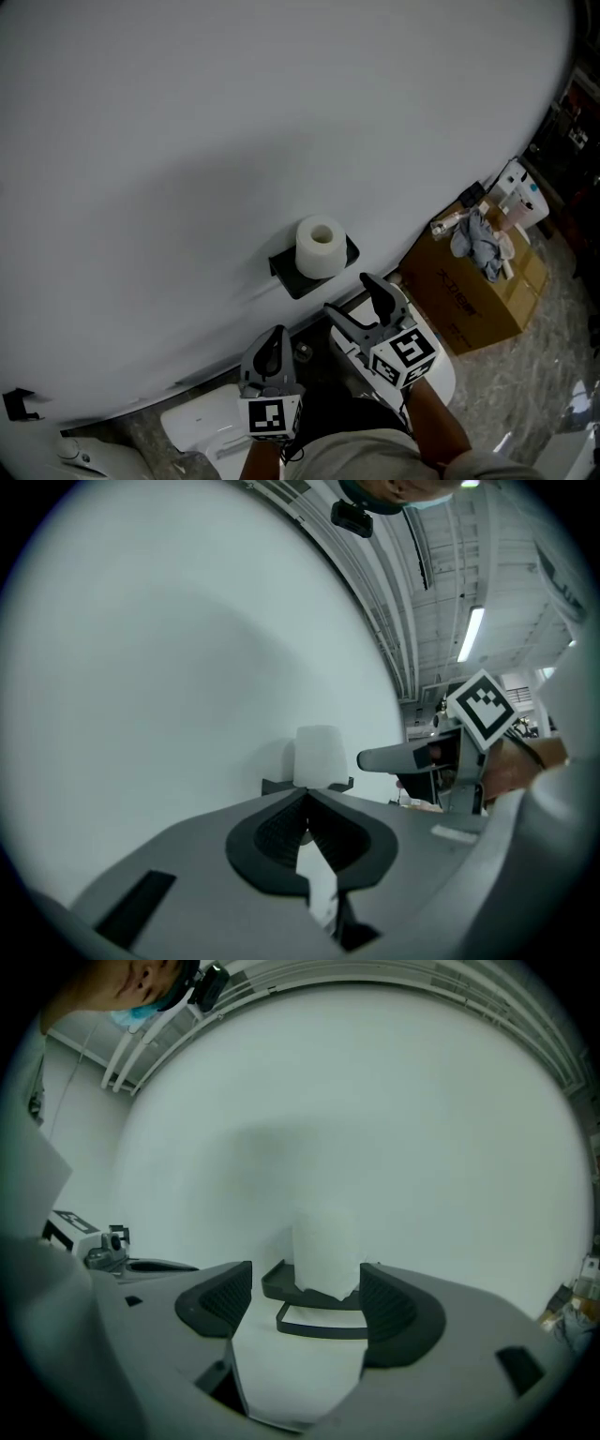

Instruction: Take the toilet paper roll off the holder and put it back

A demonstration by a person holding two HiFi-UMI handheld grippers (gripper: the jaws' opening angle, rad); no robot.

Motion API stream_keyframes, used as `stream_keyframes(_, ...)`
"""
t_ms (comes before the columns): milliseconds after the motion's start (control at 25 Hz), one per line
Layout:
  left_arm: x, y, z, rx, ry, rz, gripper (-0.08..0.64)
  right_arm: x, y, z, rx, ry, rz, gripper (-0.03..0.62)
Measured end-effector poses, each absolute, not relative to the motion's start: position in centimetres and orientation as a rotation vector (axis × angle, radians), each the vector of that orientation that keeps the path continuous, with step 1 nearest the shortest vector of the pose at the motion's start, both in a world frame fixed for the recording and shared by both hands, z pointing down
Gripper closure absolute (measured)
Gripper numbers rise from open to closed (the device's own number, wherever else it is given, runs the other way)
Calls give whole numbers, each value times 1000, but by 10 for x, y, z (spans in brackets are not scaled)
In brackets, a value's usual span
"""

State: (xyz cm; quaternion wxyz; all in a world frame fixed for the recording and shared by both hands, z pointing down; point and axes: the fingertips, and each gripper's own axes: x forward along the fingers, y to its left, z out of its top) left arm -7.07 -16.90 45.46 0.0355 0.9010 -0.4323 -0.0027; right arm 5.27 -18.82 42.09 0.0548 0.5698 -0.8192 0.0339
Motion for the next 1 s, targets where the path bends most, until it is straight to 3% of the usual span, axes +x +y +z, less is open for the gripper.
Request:
stream_keyframes(160,-62,-165,451,2785,-1320,-15,557,53,-179,424,1733,-2458,59,261)
stream_keyframes(200,-59,-164,450,2783,-1318,-18,557,57,-177,424,1762,-2445,52,343)
stream_keyframes(240,-56,-162,448,2782,-1318,-27,557,61,-175,424,1790,-2434,46,472)
stream_keyframes(280,-53,-161,446,2782,-1321,-38,557,64,-173,424,1805,-2428,39,506)
stream_keyframes(560,-25,-147,447,2767,-1366,-2,557,85,-152,425,1763,-2451,-4,575)
stream_keyframes(1000,31,-91,442,2750,-1429,9,557,127,-89,424,1678,-2505,-71,588)
